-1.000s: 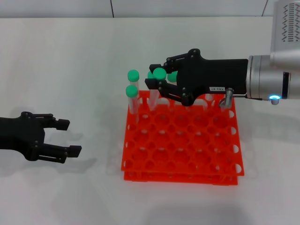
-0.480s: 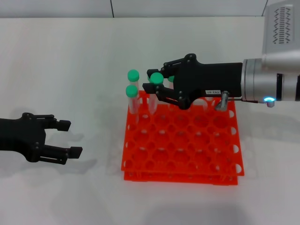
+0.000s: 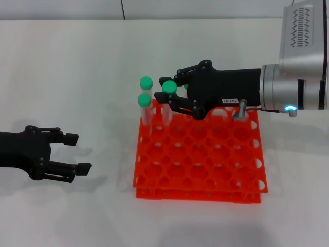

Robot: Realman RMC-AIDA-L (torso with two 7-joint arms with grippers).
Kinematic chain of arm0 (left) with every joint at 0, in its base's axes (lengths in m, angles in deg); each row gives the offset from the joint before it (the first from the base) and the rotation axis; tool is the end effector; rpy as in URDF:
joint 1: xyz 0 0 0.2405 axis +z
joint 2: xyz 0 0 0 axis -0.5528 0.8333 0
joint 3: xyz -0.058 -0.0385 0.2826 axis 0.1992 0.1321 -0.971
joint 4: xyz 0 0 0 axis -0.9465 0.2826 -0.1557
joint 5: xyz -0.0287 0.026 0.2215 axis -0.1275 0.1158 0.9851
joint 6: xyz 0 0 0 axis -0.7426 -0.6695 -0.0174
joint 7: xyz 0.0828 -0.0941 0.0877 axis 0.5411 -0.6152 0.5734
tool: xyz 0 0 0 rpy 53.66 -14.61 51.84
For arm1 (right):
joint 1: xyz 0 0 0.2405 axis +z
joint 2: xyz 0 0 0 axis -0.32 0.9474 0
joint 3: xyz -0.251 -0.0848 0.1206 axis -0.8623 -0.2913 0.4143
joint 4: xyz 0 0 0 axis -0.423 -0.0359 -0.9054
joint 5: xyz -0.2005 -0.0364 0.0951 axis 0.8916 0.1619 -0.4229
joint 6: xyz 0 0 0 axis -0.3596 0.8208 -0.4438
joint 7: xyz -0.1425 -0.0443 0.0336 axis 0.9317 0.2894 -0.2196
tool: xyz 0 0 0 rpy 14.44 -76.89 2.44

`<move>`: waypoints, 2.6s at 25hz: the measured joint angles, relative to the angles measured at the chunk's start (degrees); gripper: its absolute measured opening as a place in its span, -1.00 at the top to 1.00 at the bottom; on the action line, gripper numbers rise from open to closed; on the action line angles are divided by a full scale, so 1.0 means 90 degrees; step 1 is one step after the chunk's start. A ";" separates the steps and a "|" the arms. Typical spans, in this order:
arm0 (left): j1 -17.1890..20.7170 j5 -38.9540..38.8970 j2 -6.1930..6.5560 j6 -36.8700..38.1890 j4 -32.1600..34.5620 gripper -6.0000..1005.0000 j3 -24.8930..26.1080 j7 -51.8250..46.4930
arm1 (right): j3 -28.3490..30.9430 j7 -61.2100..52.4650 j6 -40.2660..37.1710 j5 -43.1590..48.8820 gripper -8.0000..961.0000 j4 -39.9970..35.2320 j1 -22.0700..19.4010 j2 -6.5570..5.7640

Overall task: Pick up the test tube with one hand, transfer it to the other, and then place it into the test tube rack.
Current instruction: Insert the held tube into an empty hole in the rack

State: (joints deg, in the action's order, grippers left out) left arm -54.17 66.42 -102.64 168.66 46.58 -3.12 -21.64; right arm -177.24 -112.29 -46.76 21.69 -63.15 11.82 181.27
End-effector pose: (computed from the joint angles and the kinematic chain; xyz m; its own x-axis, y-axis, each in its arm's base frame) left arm -0.3240 0.3073 0.0423 0.8514 0.4745 0.2235 0.5055 -0.8559 -0.1086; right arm 0.1604 0.3876 -0.0821 0.8908 -0.0121 -0.4543 -0.1265 -0.9667 -0.2223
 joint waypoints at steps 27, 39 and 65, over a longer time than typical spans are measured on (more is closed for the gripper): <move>-0.0023 0.0348 -0.0037 -0.0008 -0.0032 -0.75 -0.0020 0.0011 | -0.0020 0.0015 0.0014 0.0001 0.44 0.0182 0.0012 0.0010; -0.0044 0.0307 -0.0047 -0.0010 -0.0030 -0.75 -0.0039 0.0016 | -0.0049 -0.0044 0.0068 0.0001 0.44 0.0254 0.0151 0.0008; -0.0064 0.0312 -0.0054 -0.0009 -0.0033 -0.75 -0.0049 0.0023 | -0.0099 -0.0333 0.0091 0.0148 0.44 0.0448 0.0363 -0.0009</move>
State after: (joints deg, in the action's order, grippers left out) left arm -54.74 69.23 -103.12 168.58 46.28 -3.56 -21.44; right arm -178.13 -115.29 -45.94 23.02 -59.12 15.09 181.18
